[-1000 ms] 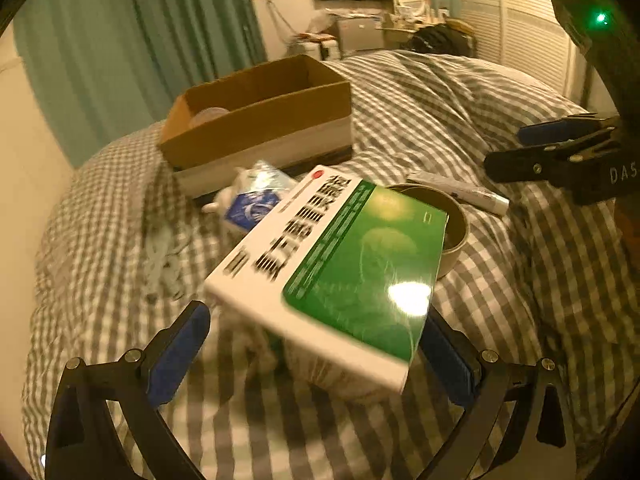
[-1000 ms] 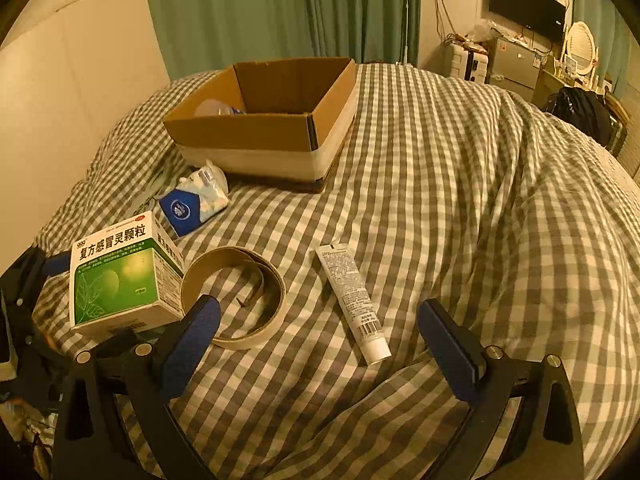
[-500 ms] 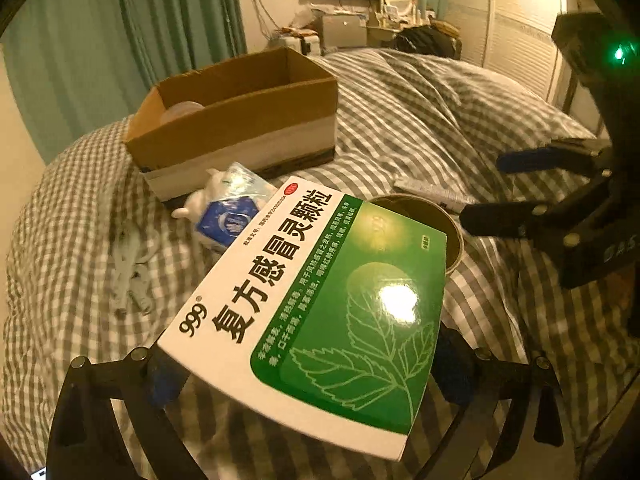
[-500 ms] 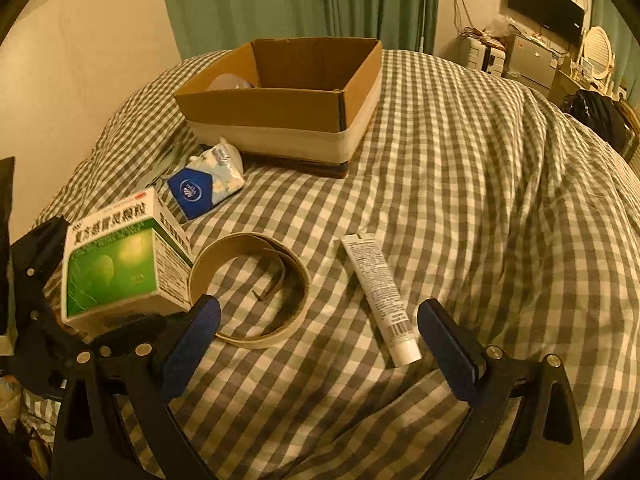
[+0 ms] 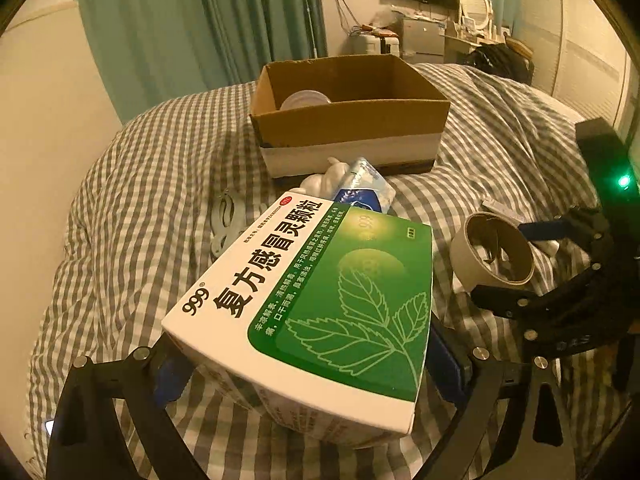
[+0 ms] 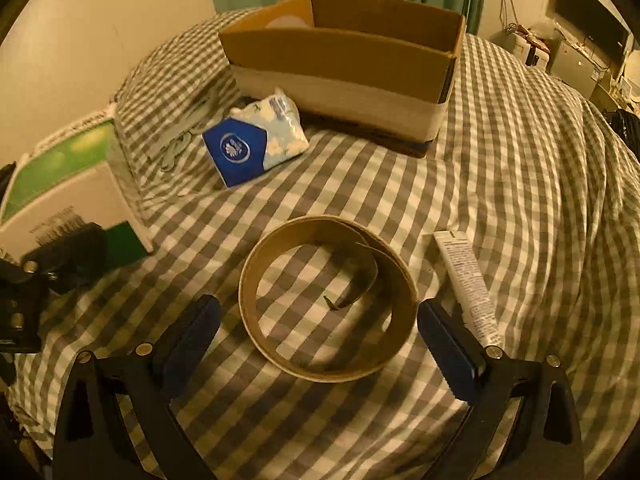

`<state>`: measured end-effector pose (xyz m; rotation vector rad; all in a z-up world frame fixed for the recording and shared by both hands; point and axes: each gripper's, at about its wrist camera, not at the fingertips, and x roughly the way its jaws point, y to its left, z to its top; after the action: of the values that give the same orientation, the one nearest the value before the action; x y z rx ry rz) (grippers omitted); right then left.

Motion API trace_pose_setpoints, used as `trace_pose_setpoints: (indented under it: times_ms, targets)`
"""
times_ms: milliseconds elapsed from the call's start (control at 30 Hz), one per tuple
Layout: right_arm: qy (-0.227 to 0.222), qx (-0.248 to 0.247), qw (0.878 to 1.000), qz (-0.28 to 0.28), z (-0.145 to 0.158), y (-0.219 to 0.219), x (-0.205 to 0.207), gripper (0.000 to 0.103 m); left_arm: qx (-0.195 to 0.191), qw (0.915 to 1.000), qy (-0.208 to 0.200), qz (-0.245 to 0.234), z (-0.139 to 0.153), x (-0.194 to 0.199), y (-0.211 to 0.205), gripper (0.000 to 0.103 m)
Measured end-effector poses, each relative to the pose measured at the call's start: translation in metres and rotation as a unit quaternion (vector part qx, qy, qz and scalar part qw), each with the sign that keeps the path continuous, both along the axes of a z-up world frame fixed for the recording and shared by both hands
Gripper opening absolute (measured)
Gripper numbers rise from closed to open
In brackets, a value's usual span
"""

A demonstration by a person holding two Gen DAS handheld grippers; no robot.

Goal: Organize objects
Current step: 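Grasp the green medicine box with the left tool while the right tool grasps the tape roll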

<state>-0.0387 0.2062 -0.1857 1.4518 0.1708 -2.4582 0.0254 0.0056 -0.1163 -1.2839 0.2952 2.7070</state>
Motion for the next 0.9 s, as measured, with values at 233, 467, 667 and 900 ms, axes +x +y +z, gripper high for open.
trace_pose_setpoints:
  times_ms: [233,467,667,900]
  targets:
    - [0.047,-0.020,0.999,-0.009,0.033,0.010,0.012,0.084,0.003,0.9999,0.010,0.004,0.013,-0.002,0.002,0.097]
    - [0.130,-0.033,0.991,-0.009,0.109,0.023,-0.006,0.083,0.012,0.9981,0.050,0.032,0.061,-0.043,-0.007,0.097]
    - [0.201,-0.030,0.979,-0.009,0.175,0.020,-0.052,0.083,0.039,0.9936,0.100,0.035,0.112,-0.095,-0.007,0.097]
    - [0.232,-0.048,0.971,-0.033,0.212,0.019,-0.123,0.083,0.054,0.9902,0.123,0.037,0.140,-0.185,0.008,0.097]
